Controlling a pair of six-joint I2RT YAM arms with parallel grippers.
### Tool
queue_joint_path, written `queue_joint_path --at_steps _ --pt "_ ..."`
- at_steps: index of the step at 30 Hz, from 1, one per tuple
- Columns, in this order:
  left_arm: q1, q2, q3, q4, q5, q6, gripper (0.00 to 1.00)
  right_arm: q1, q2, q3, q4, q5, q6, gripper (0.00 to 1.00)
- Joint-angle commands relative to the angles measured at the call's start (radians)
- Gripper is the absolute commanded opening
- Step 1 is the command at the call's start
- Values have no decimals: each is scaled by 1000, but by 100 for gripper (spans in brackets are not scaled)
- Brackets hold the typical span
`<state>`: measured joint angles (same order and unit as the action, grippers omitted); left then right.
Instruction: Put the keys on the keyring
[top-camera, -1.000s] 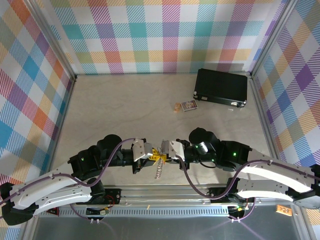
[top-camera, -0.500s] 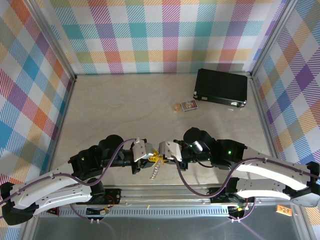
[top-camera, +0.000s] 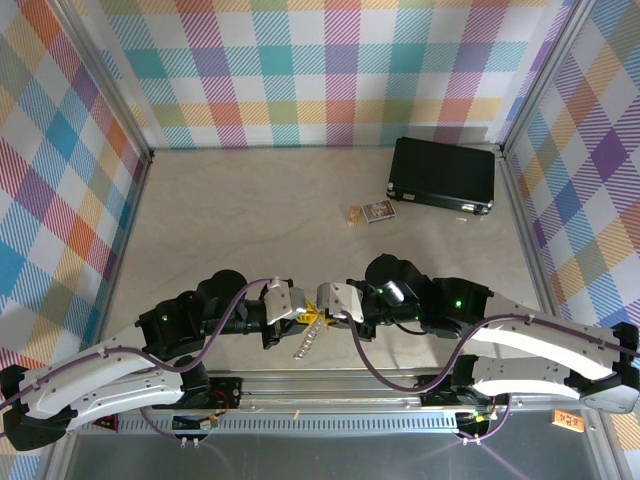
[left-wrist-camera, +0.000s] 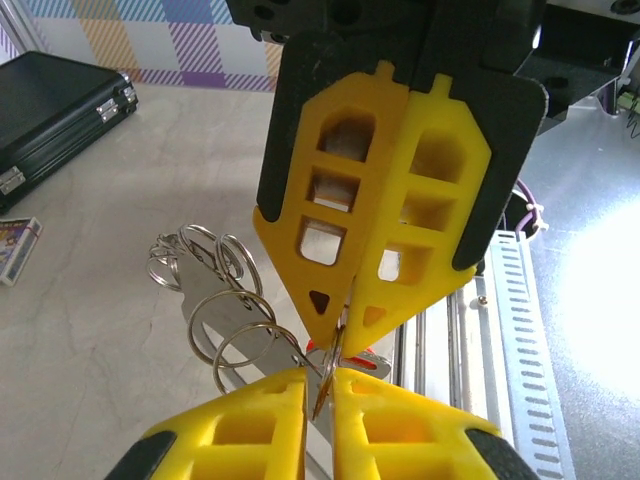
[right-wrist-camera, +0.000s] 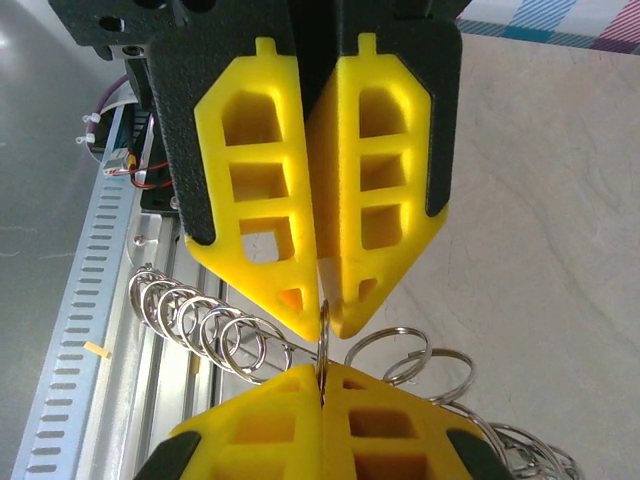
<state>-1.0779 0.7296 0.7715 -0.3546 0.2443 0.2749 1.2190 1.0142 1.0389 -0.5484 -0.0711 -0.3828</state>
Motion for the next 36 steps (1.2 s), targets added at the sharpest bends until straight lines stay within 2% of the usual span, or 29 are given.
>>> queue_joint_path --at_steps 1,9,15,20,25,28,36 --pt "3 4 37 33 -14 -6 14 11 4 32 8 -52 -10 0" --pt "3 -6 26 68 9 -19 0 12 -2 26 16 -59 -5 0" --pt "2 -43 6 137 22 -41 0 10 -22 20 34 -77 11 0" --pt "3 -80 -12 202 55 -60 0 11 -59 -3 65 -109 34 17" --pt "3 -87 -16 235 94 -70 0 11 -84 -14 79 -115 47 25" --pt "3 -94 -22 256 105 -77 0 12 -103 -24 88 -118 57 26" --pt "3 -105 -31 282 128 -91 0 10 -144 -51 116 -99 70 20"
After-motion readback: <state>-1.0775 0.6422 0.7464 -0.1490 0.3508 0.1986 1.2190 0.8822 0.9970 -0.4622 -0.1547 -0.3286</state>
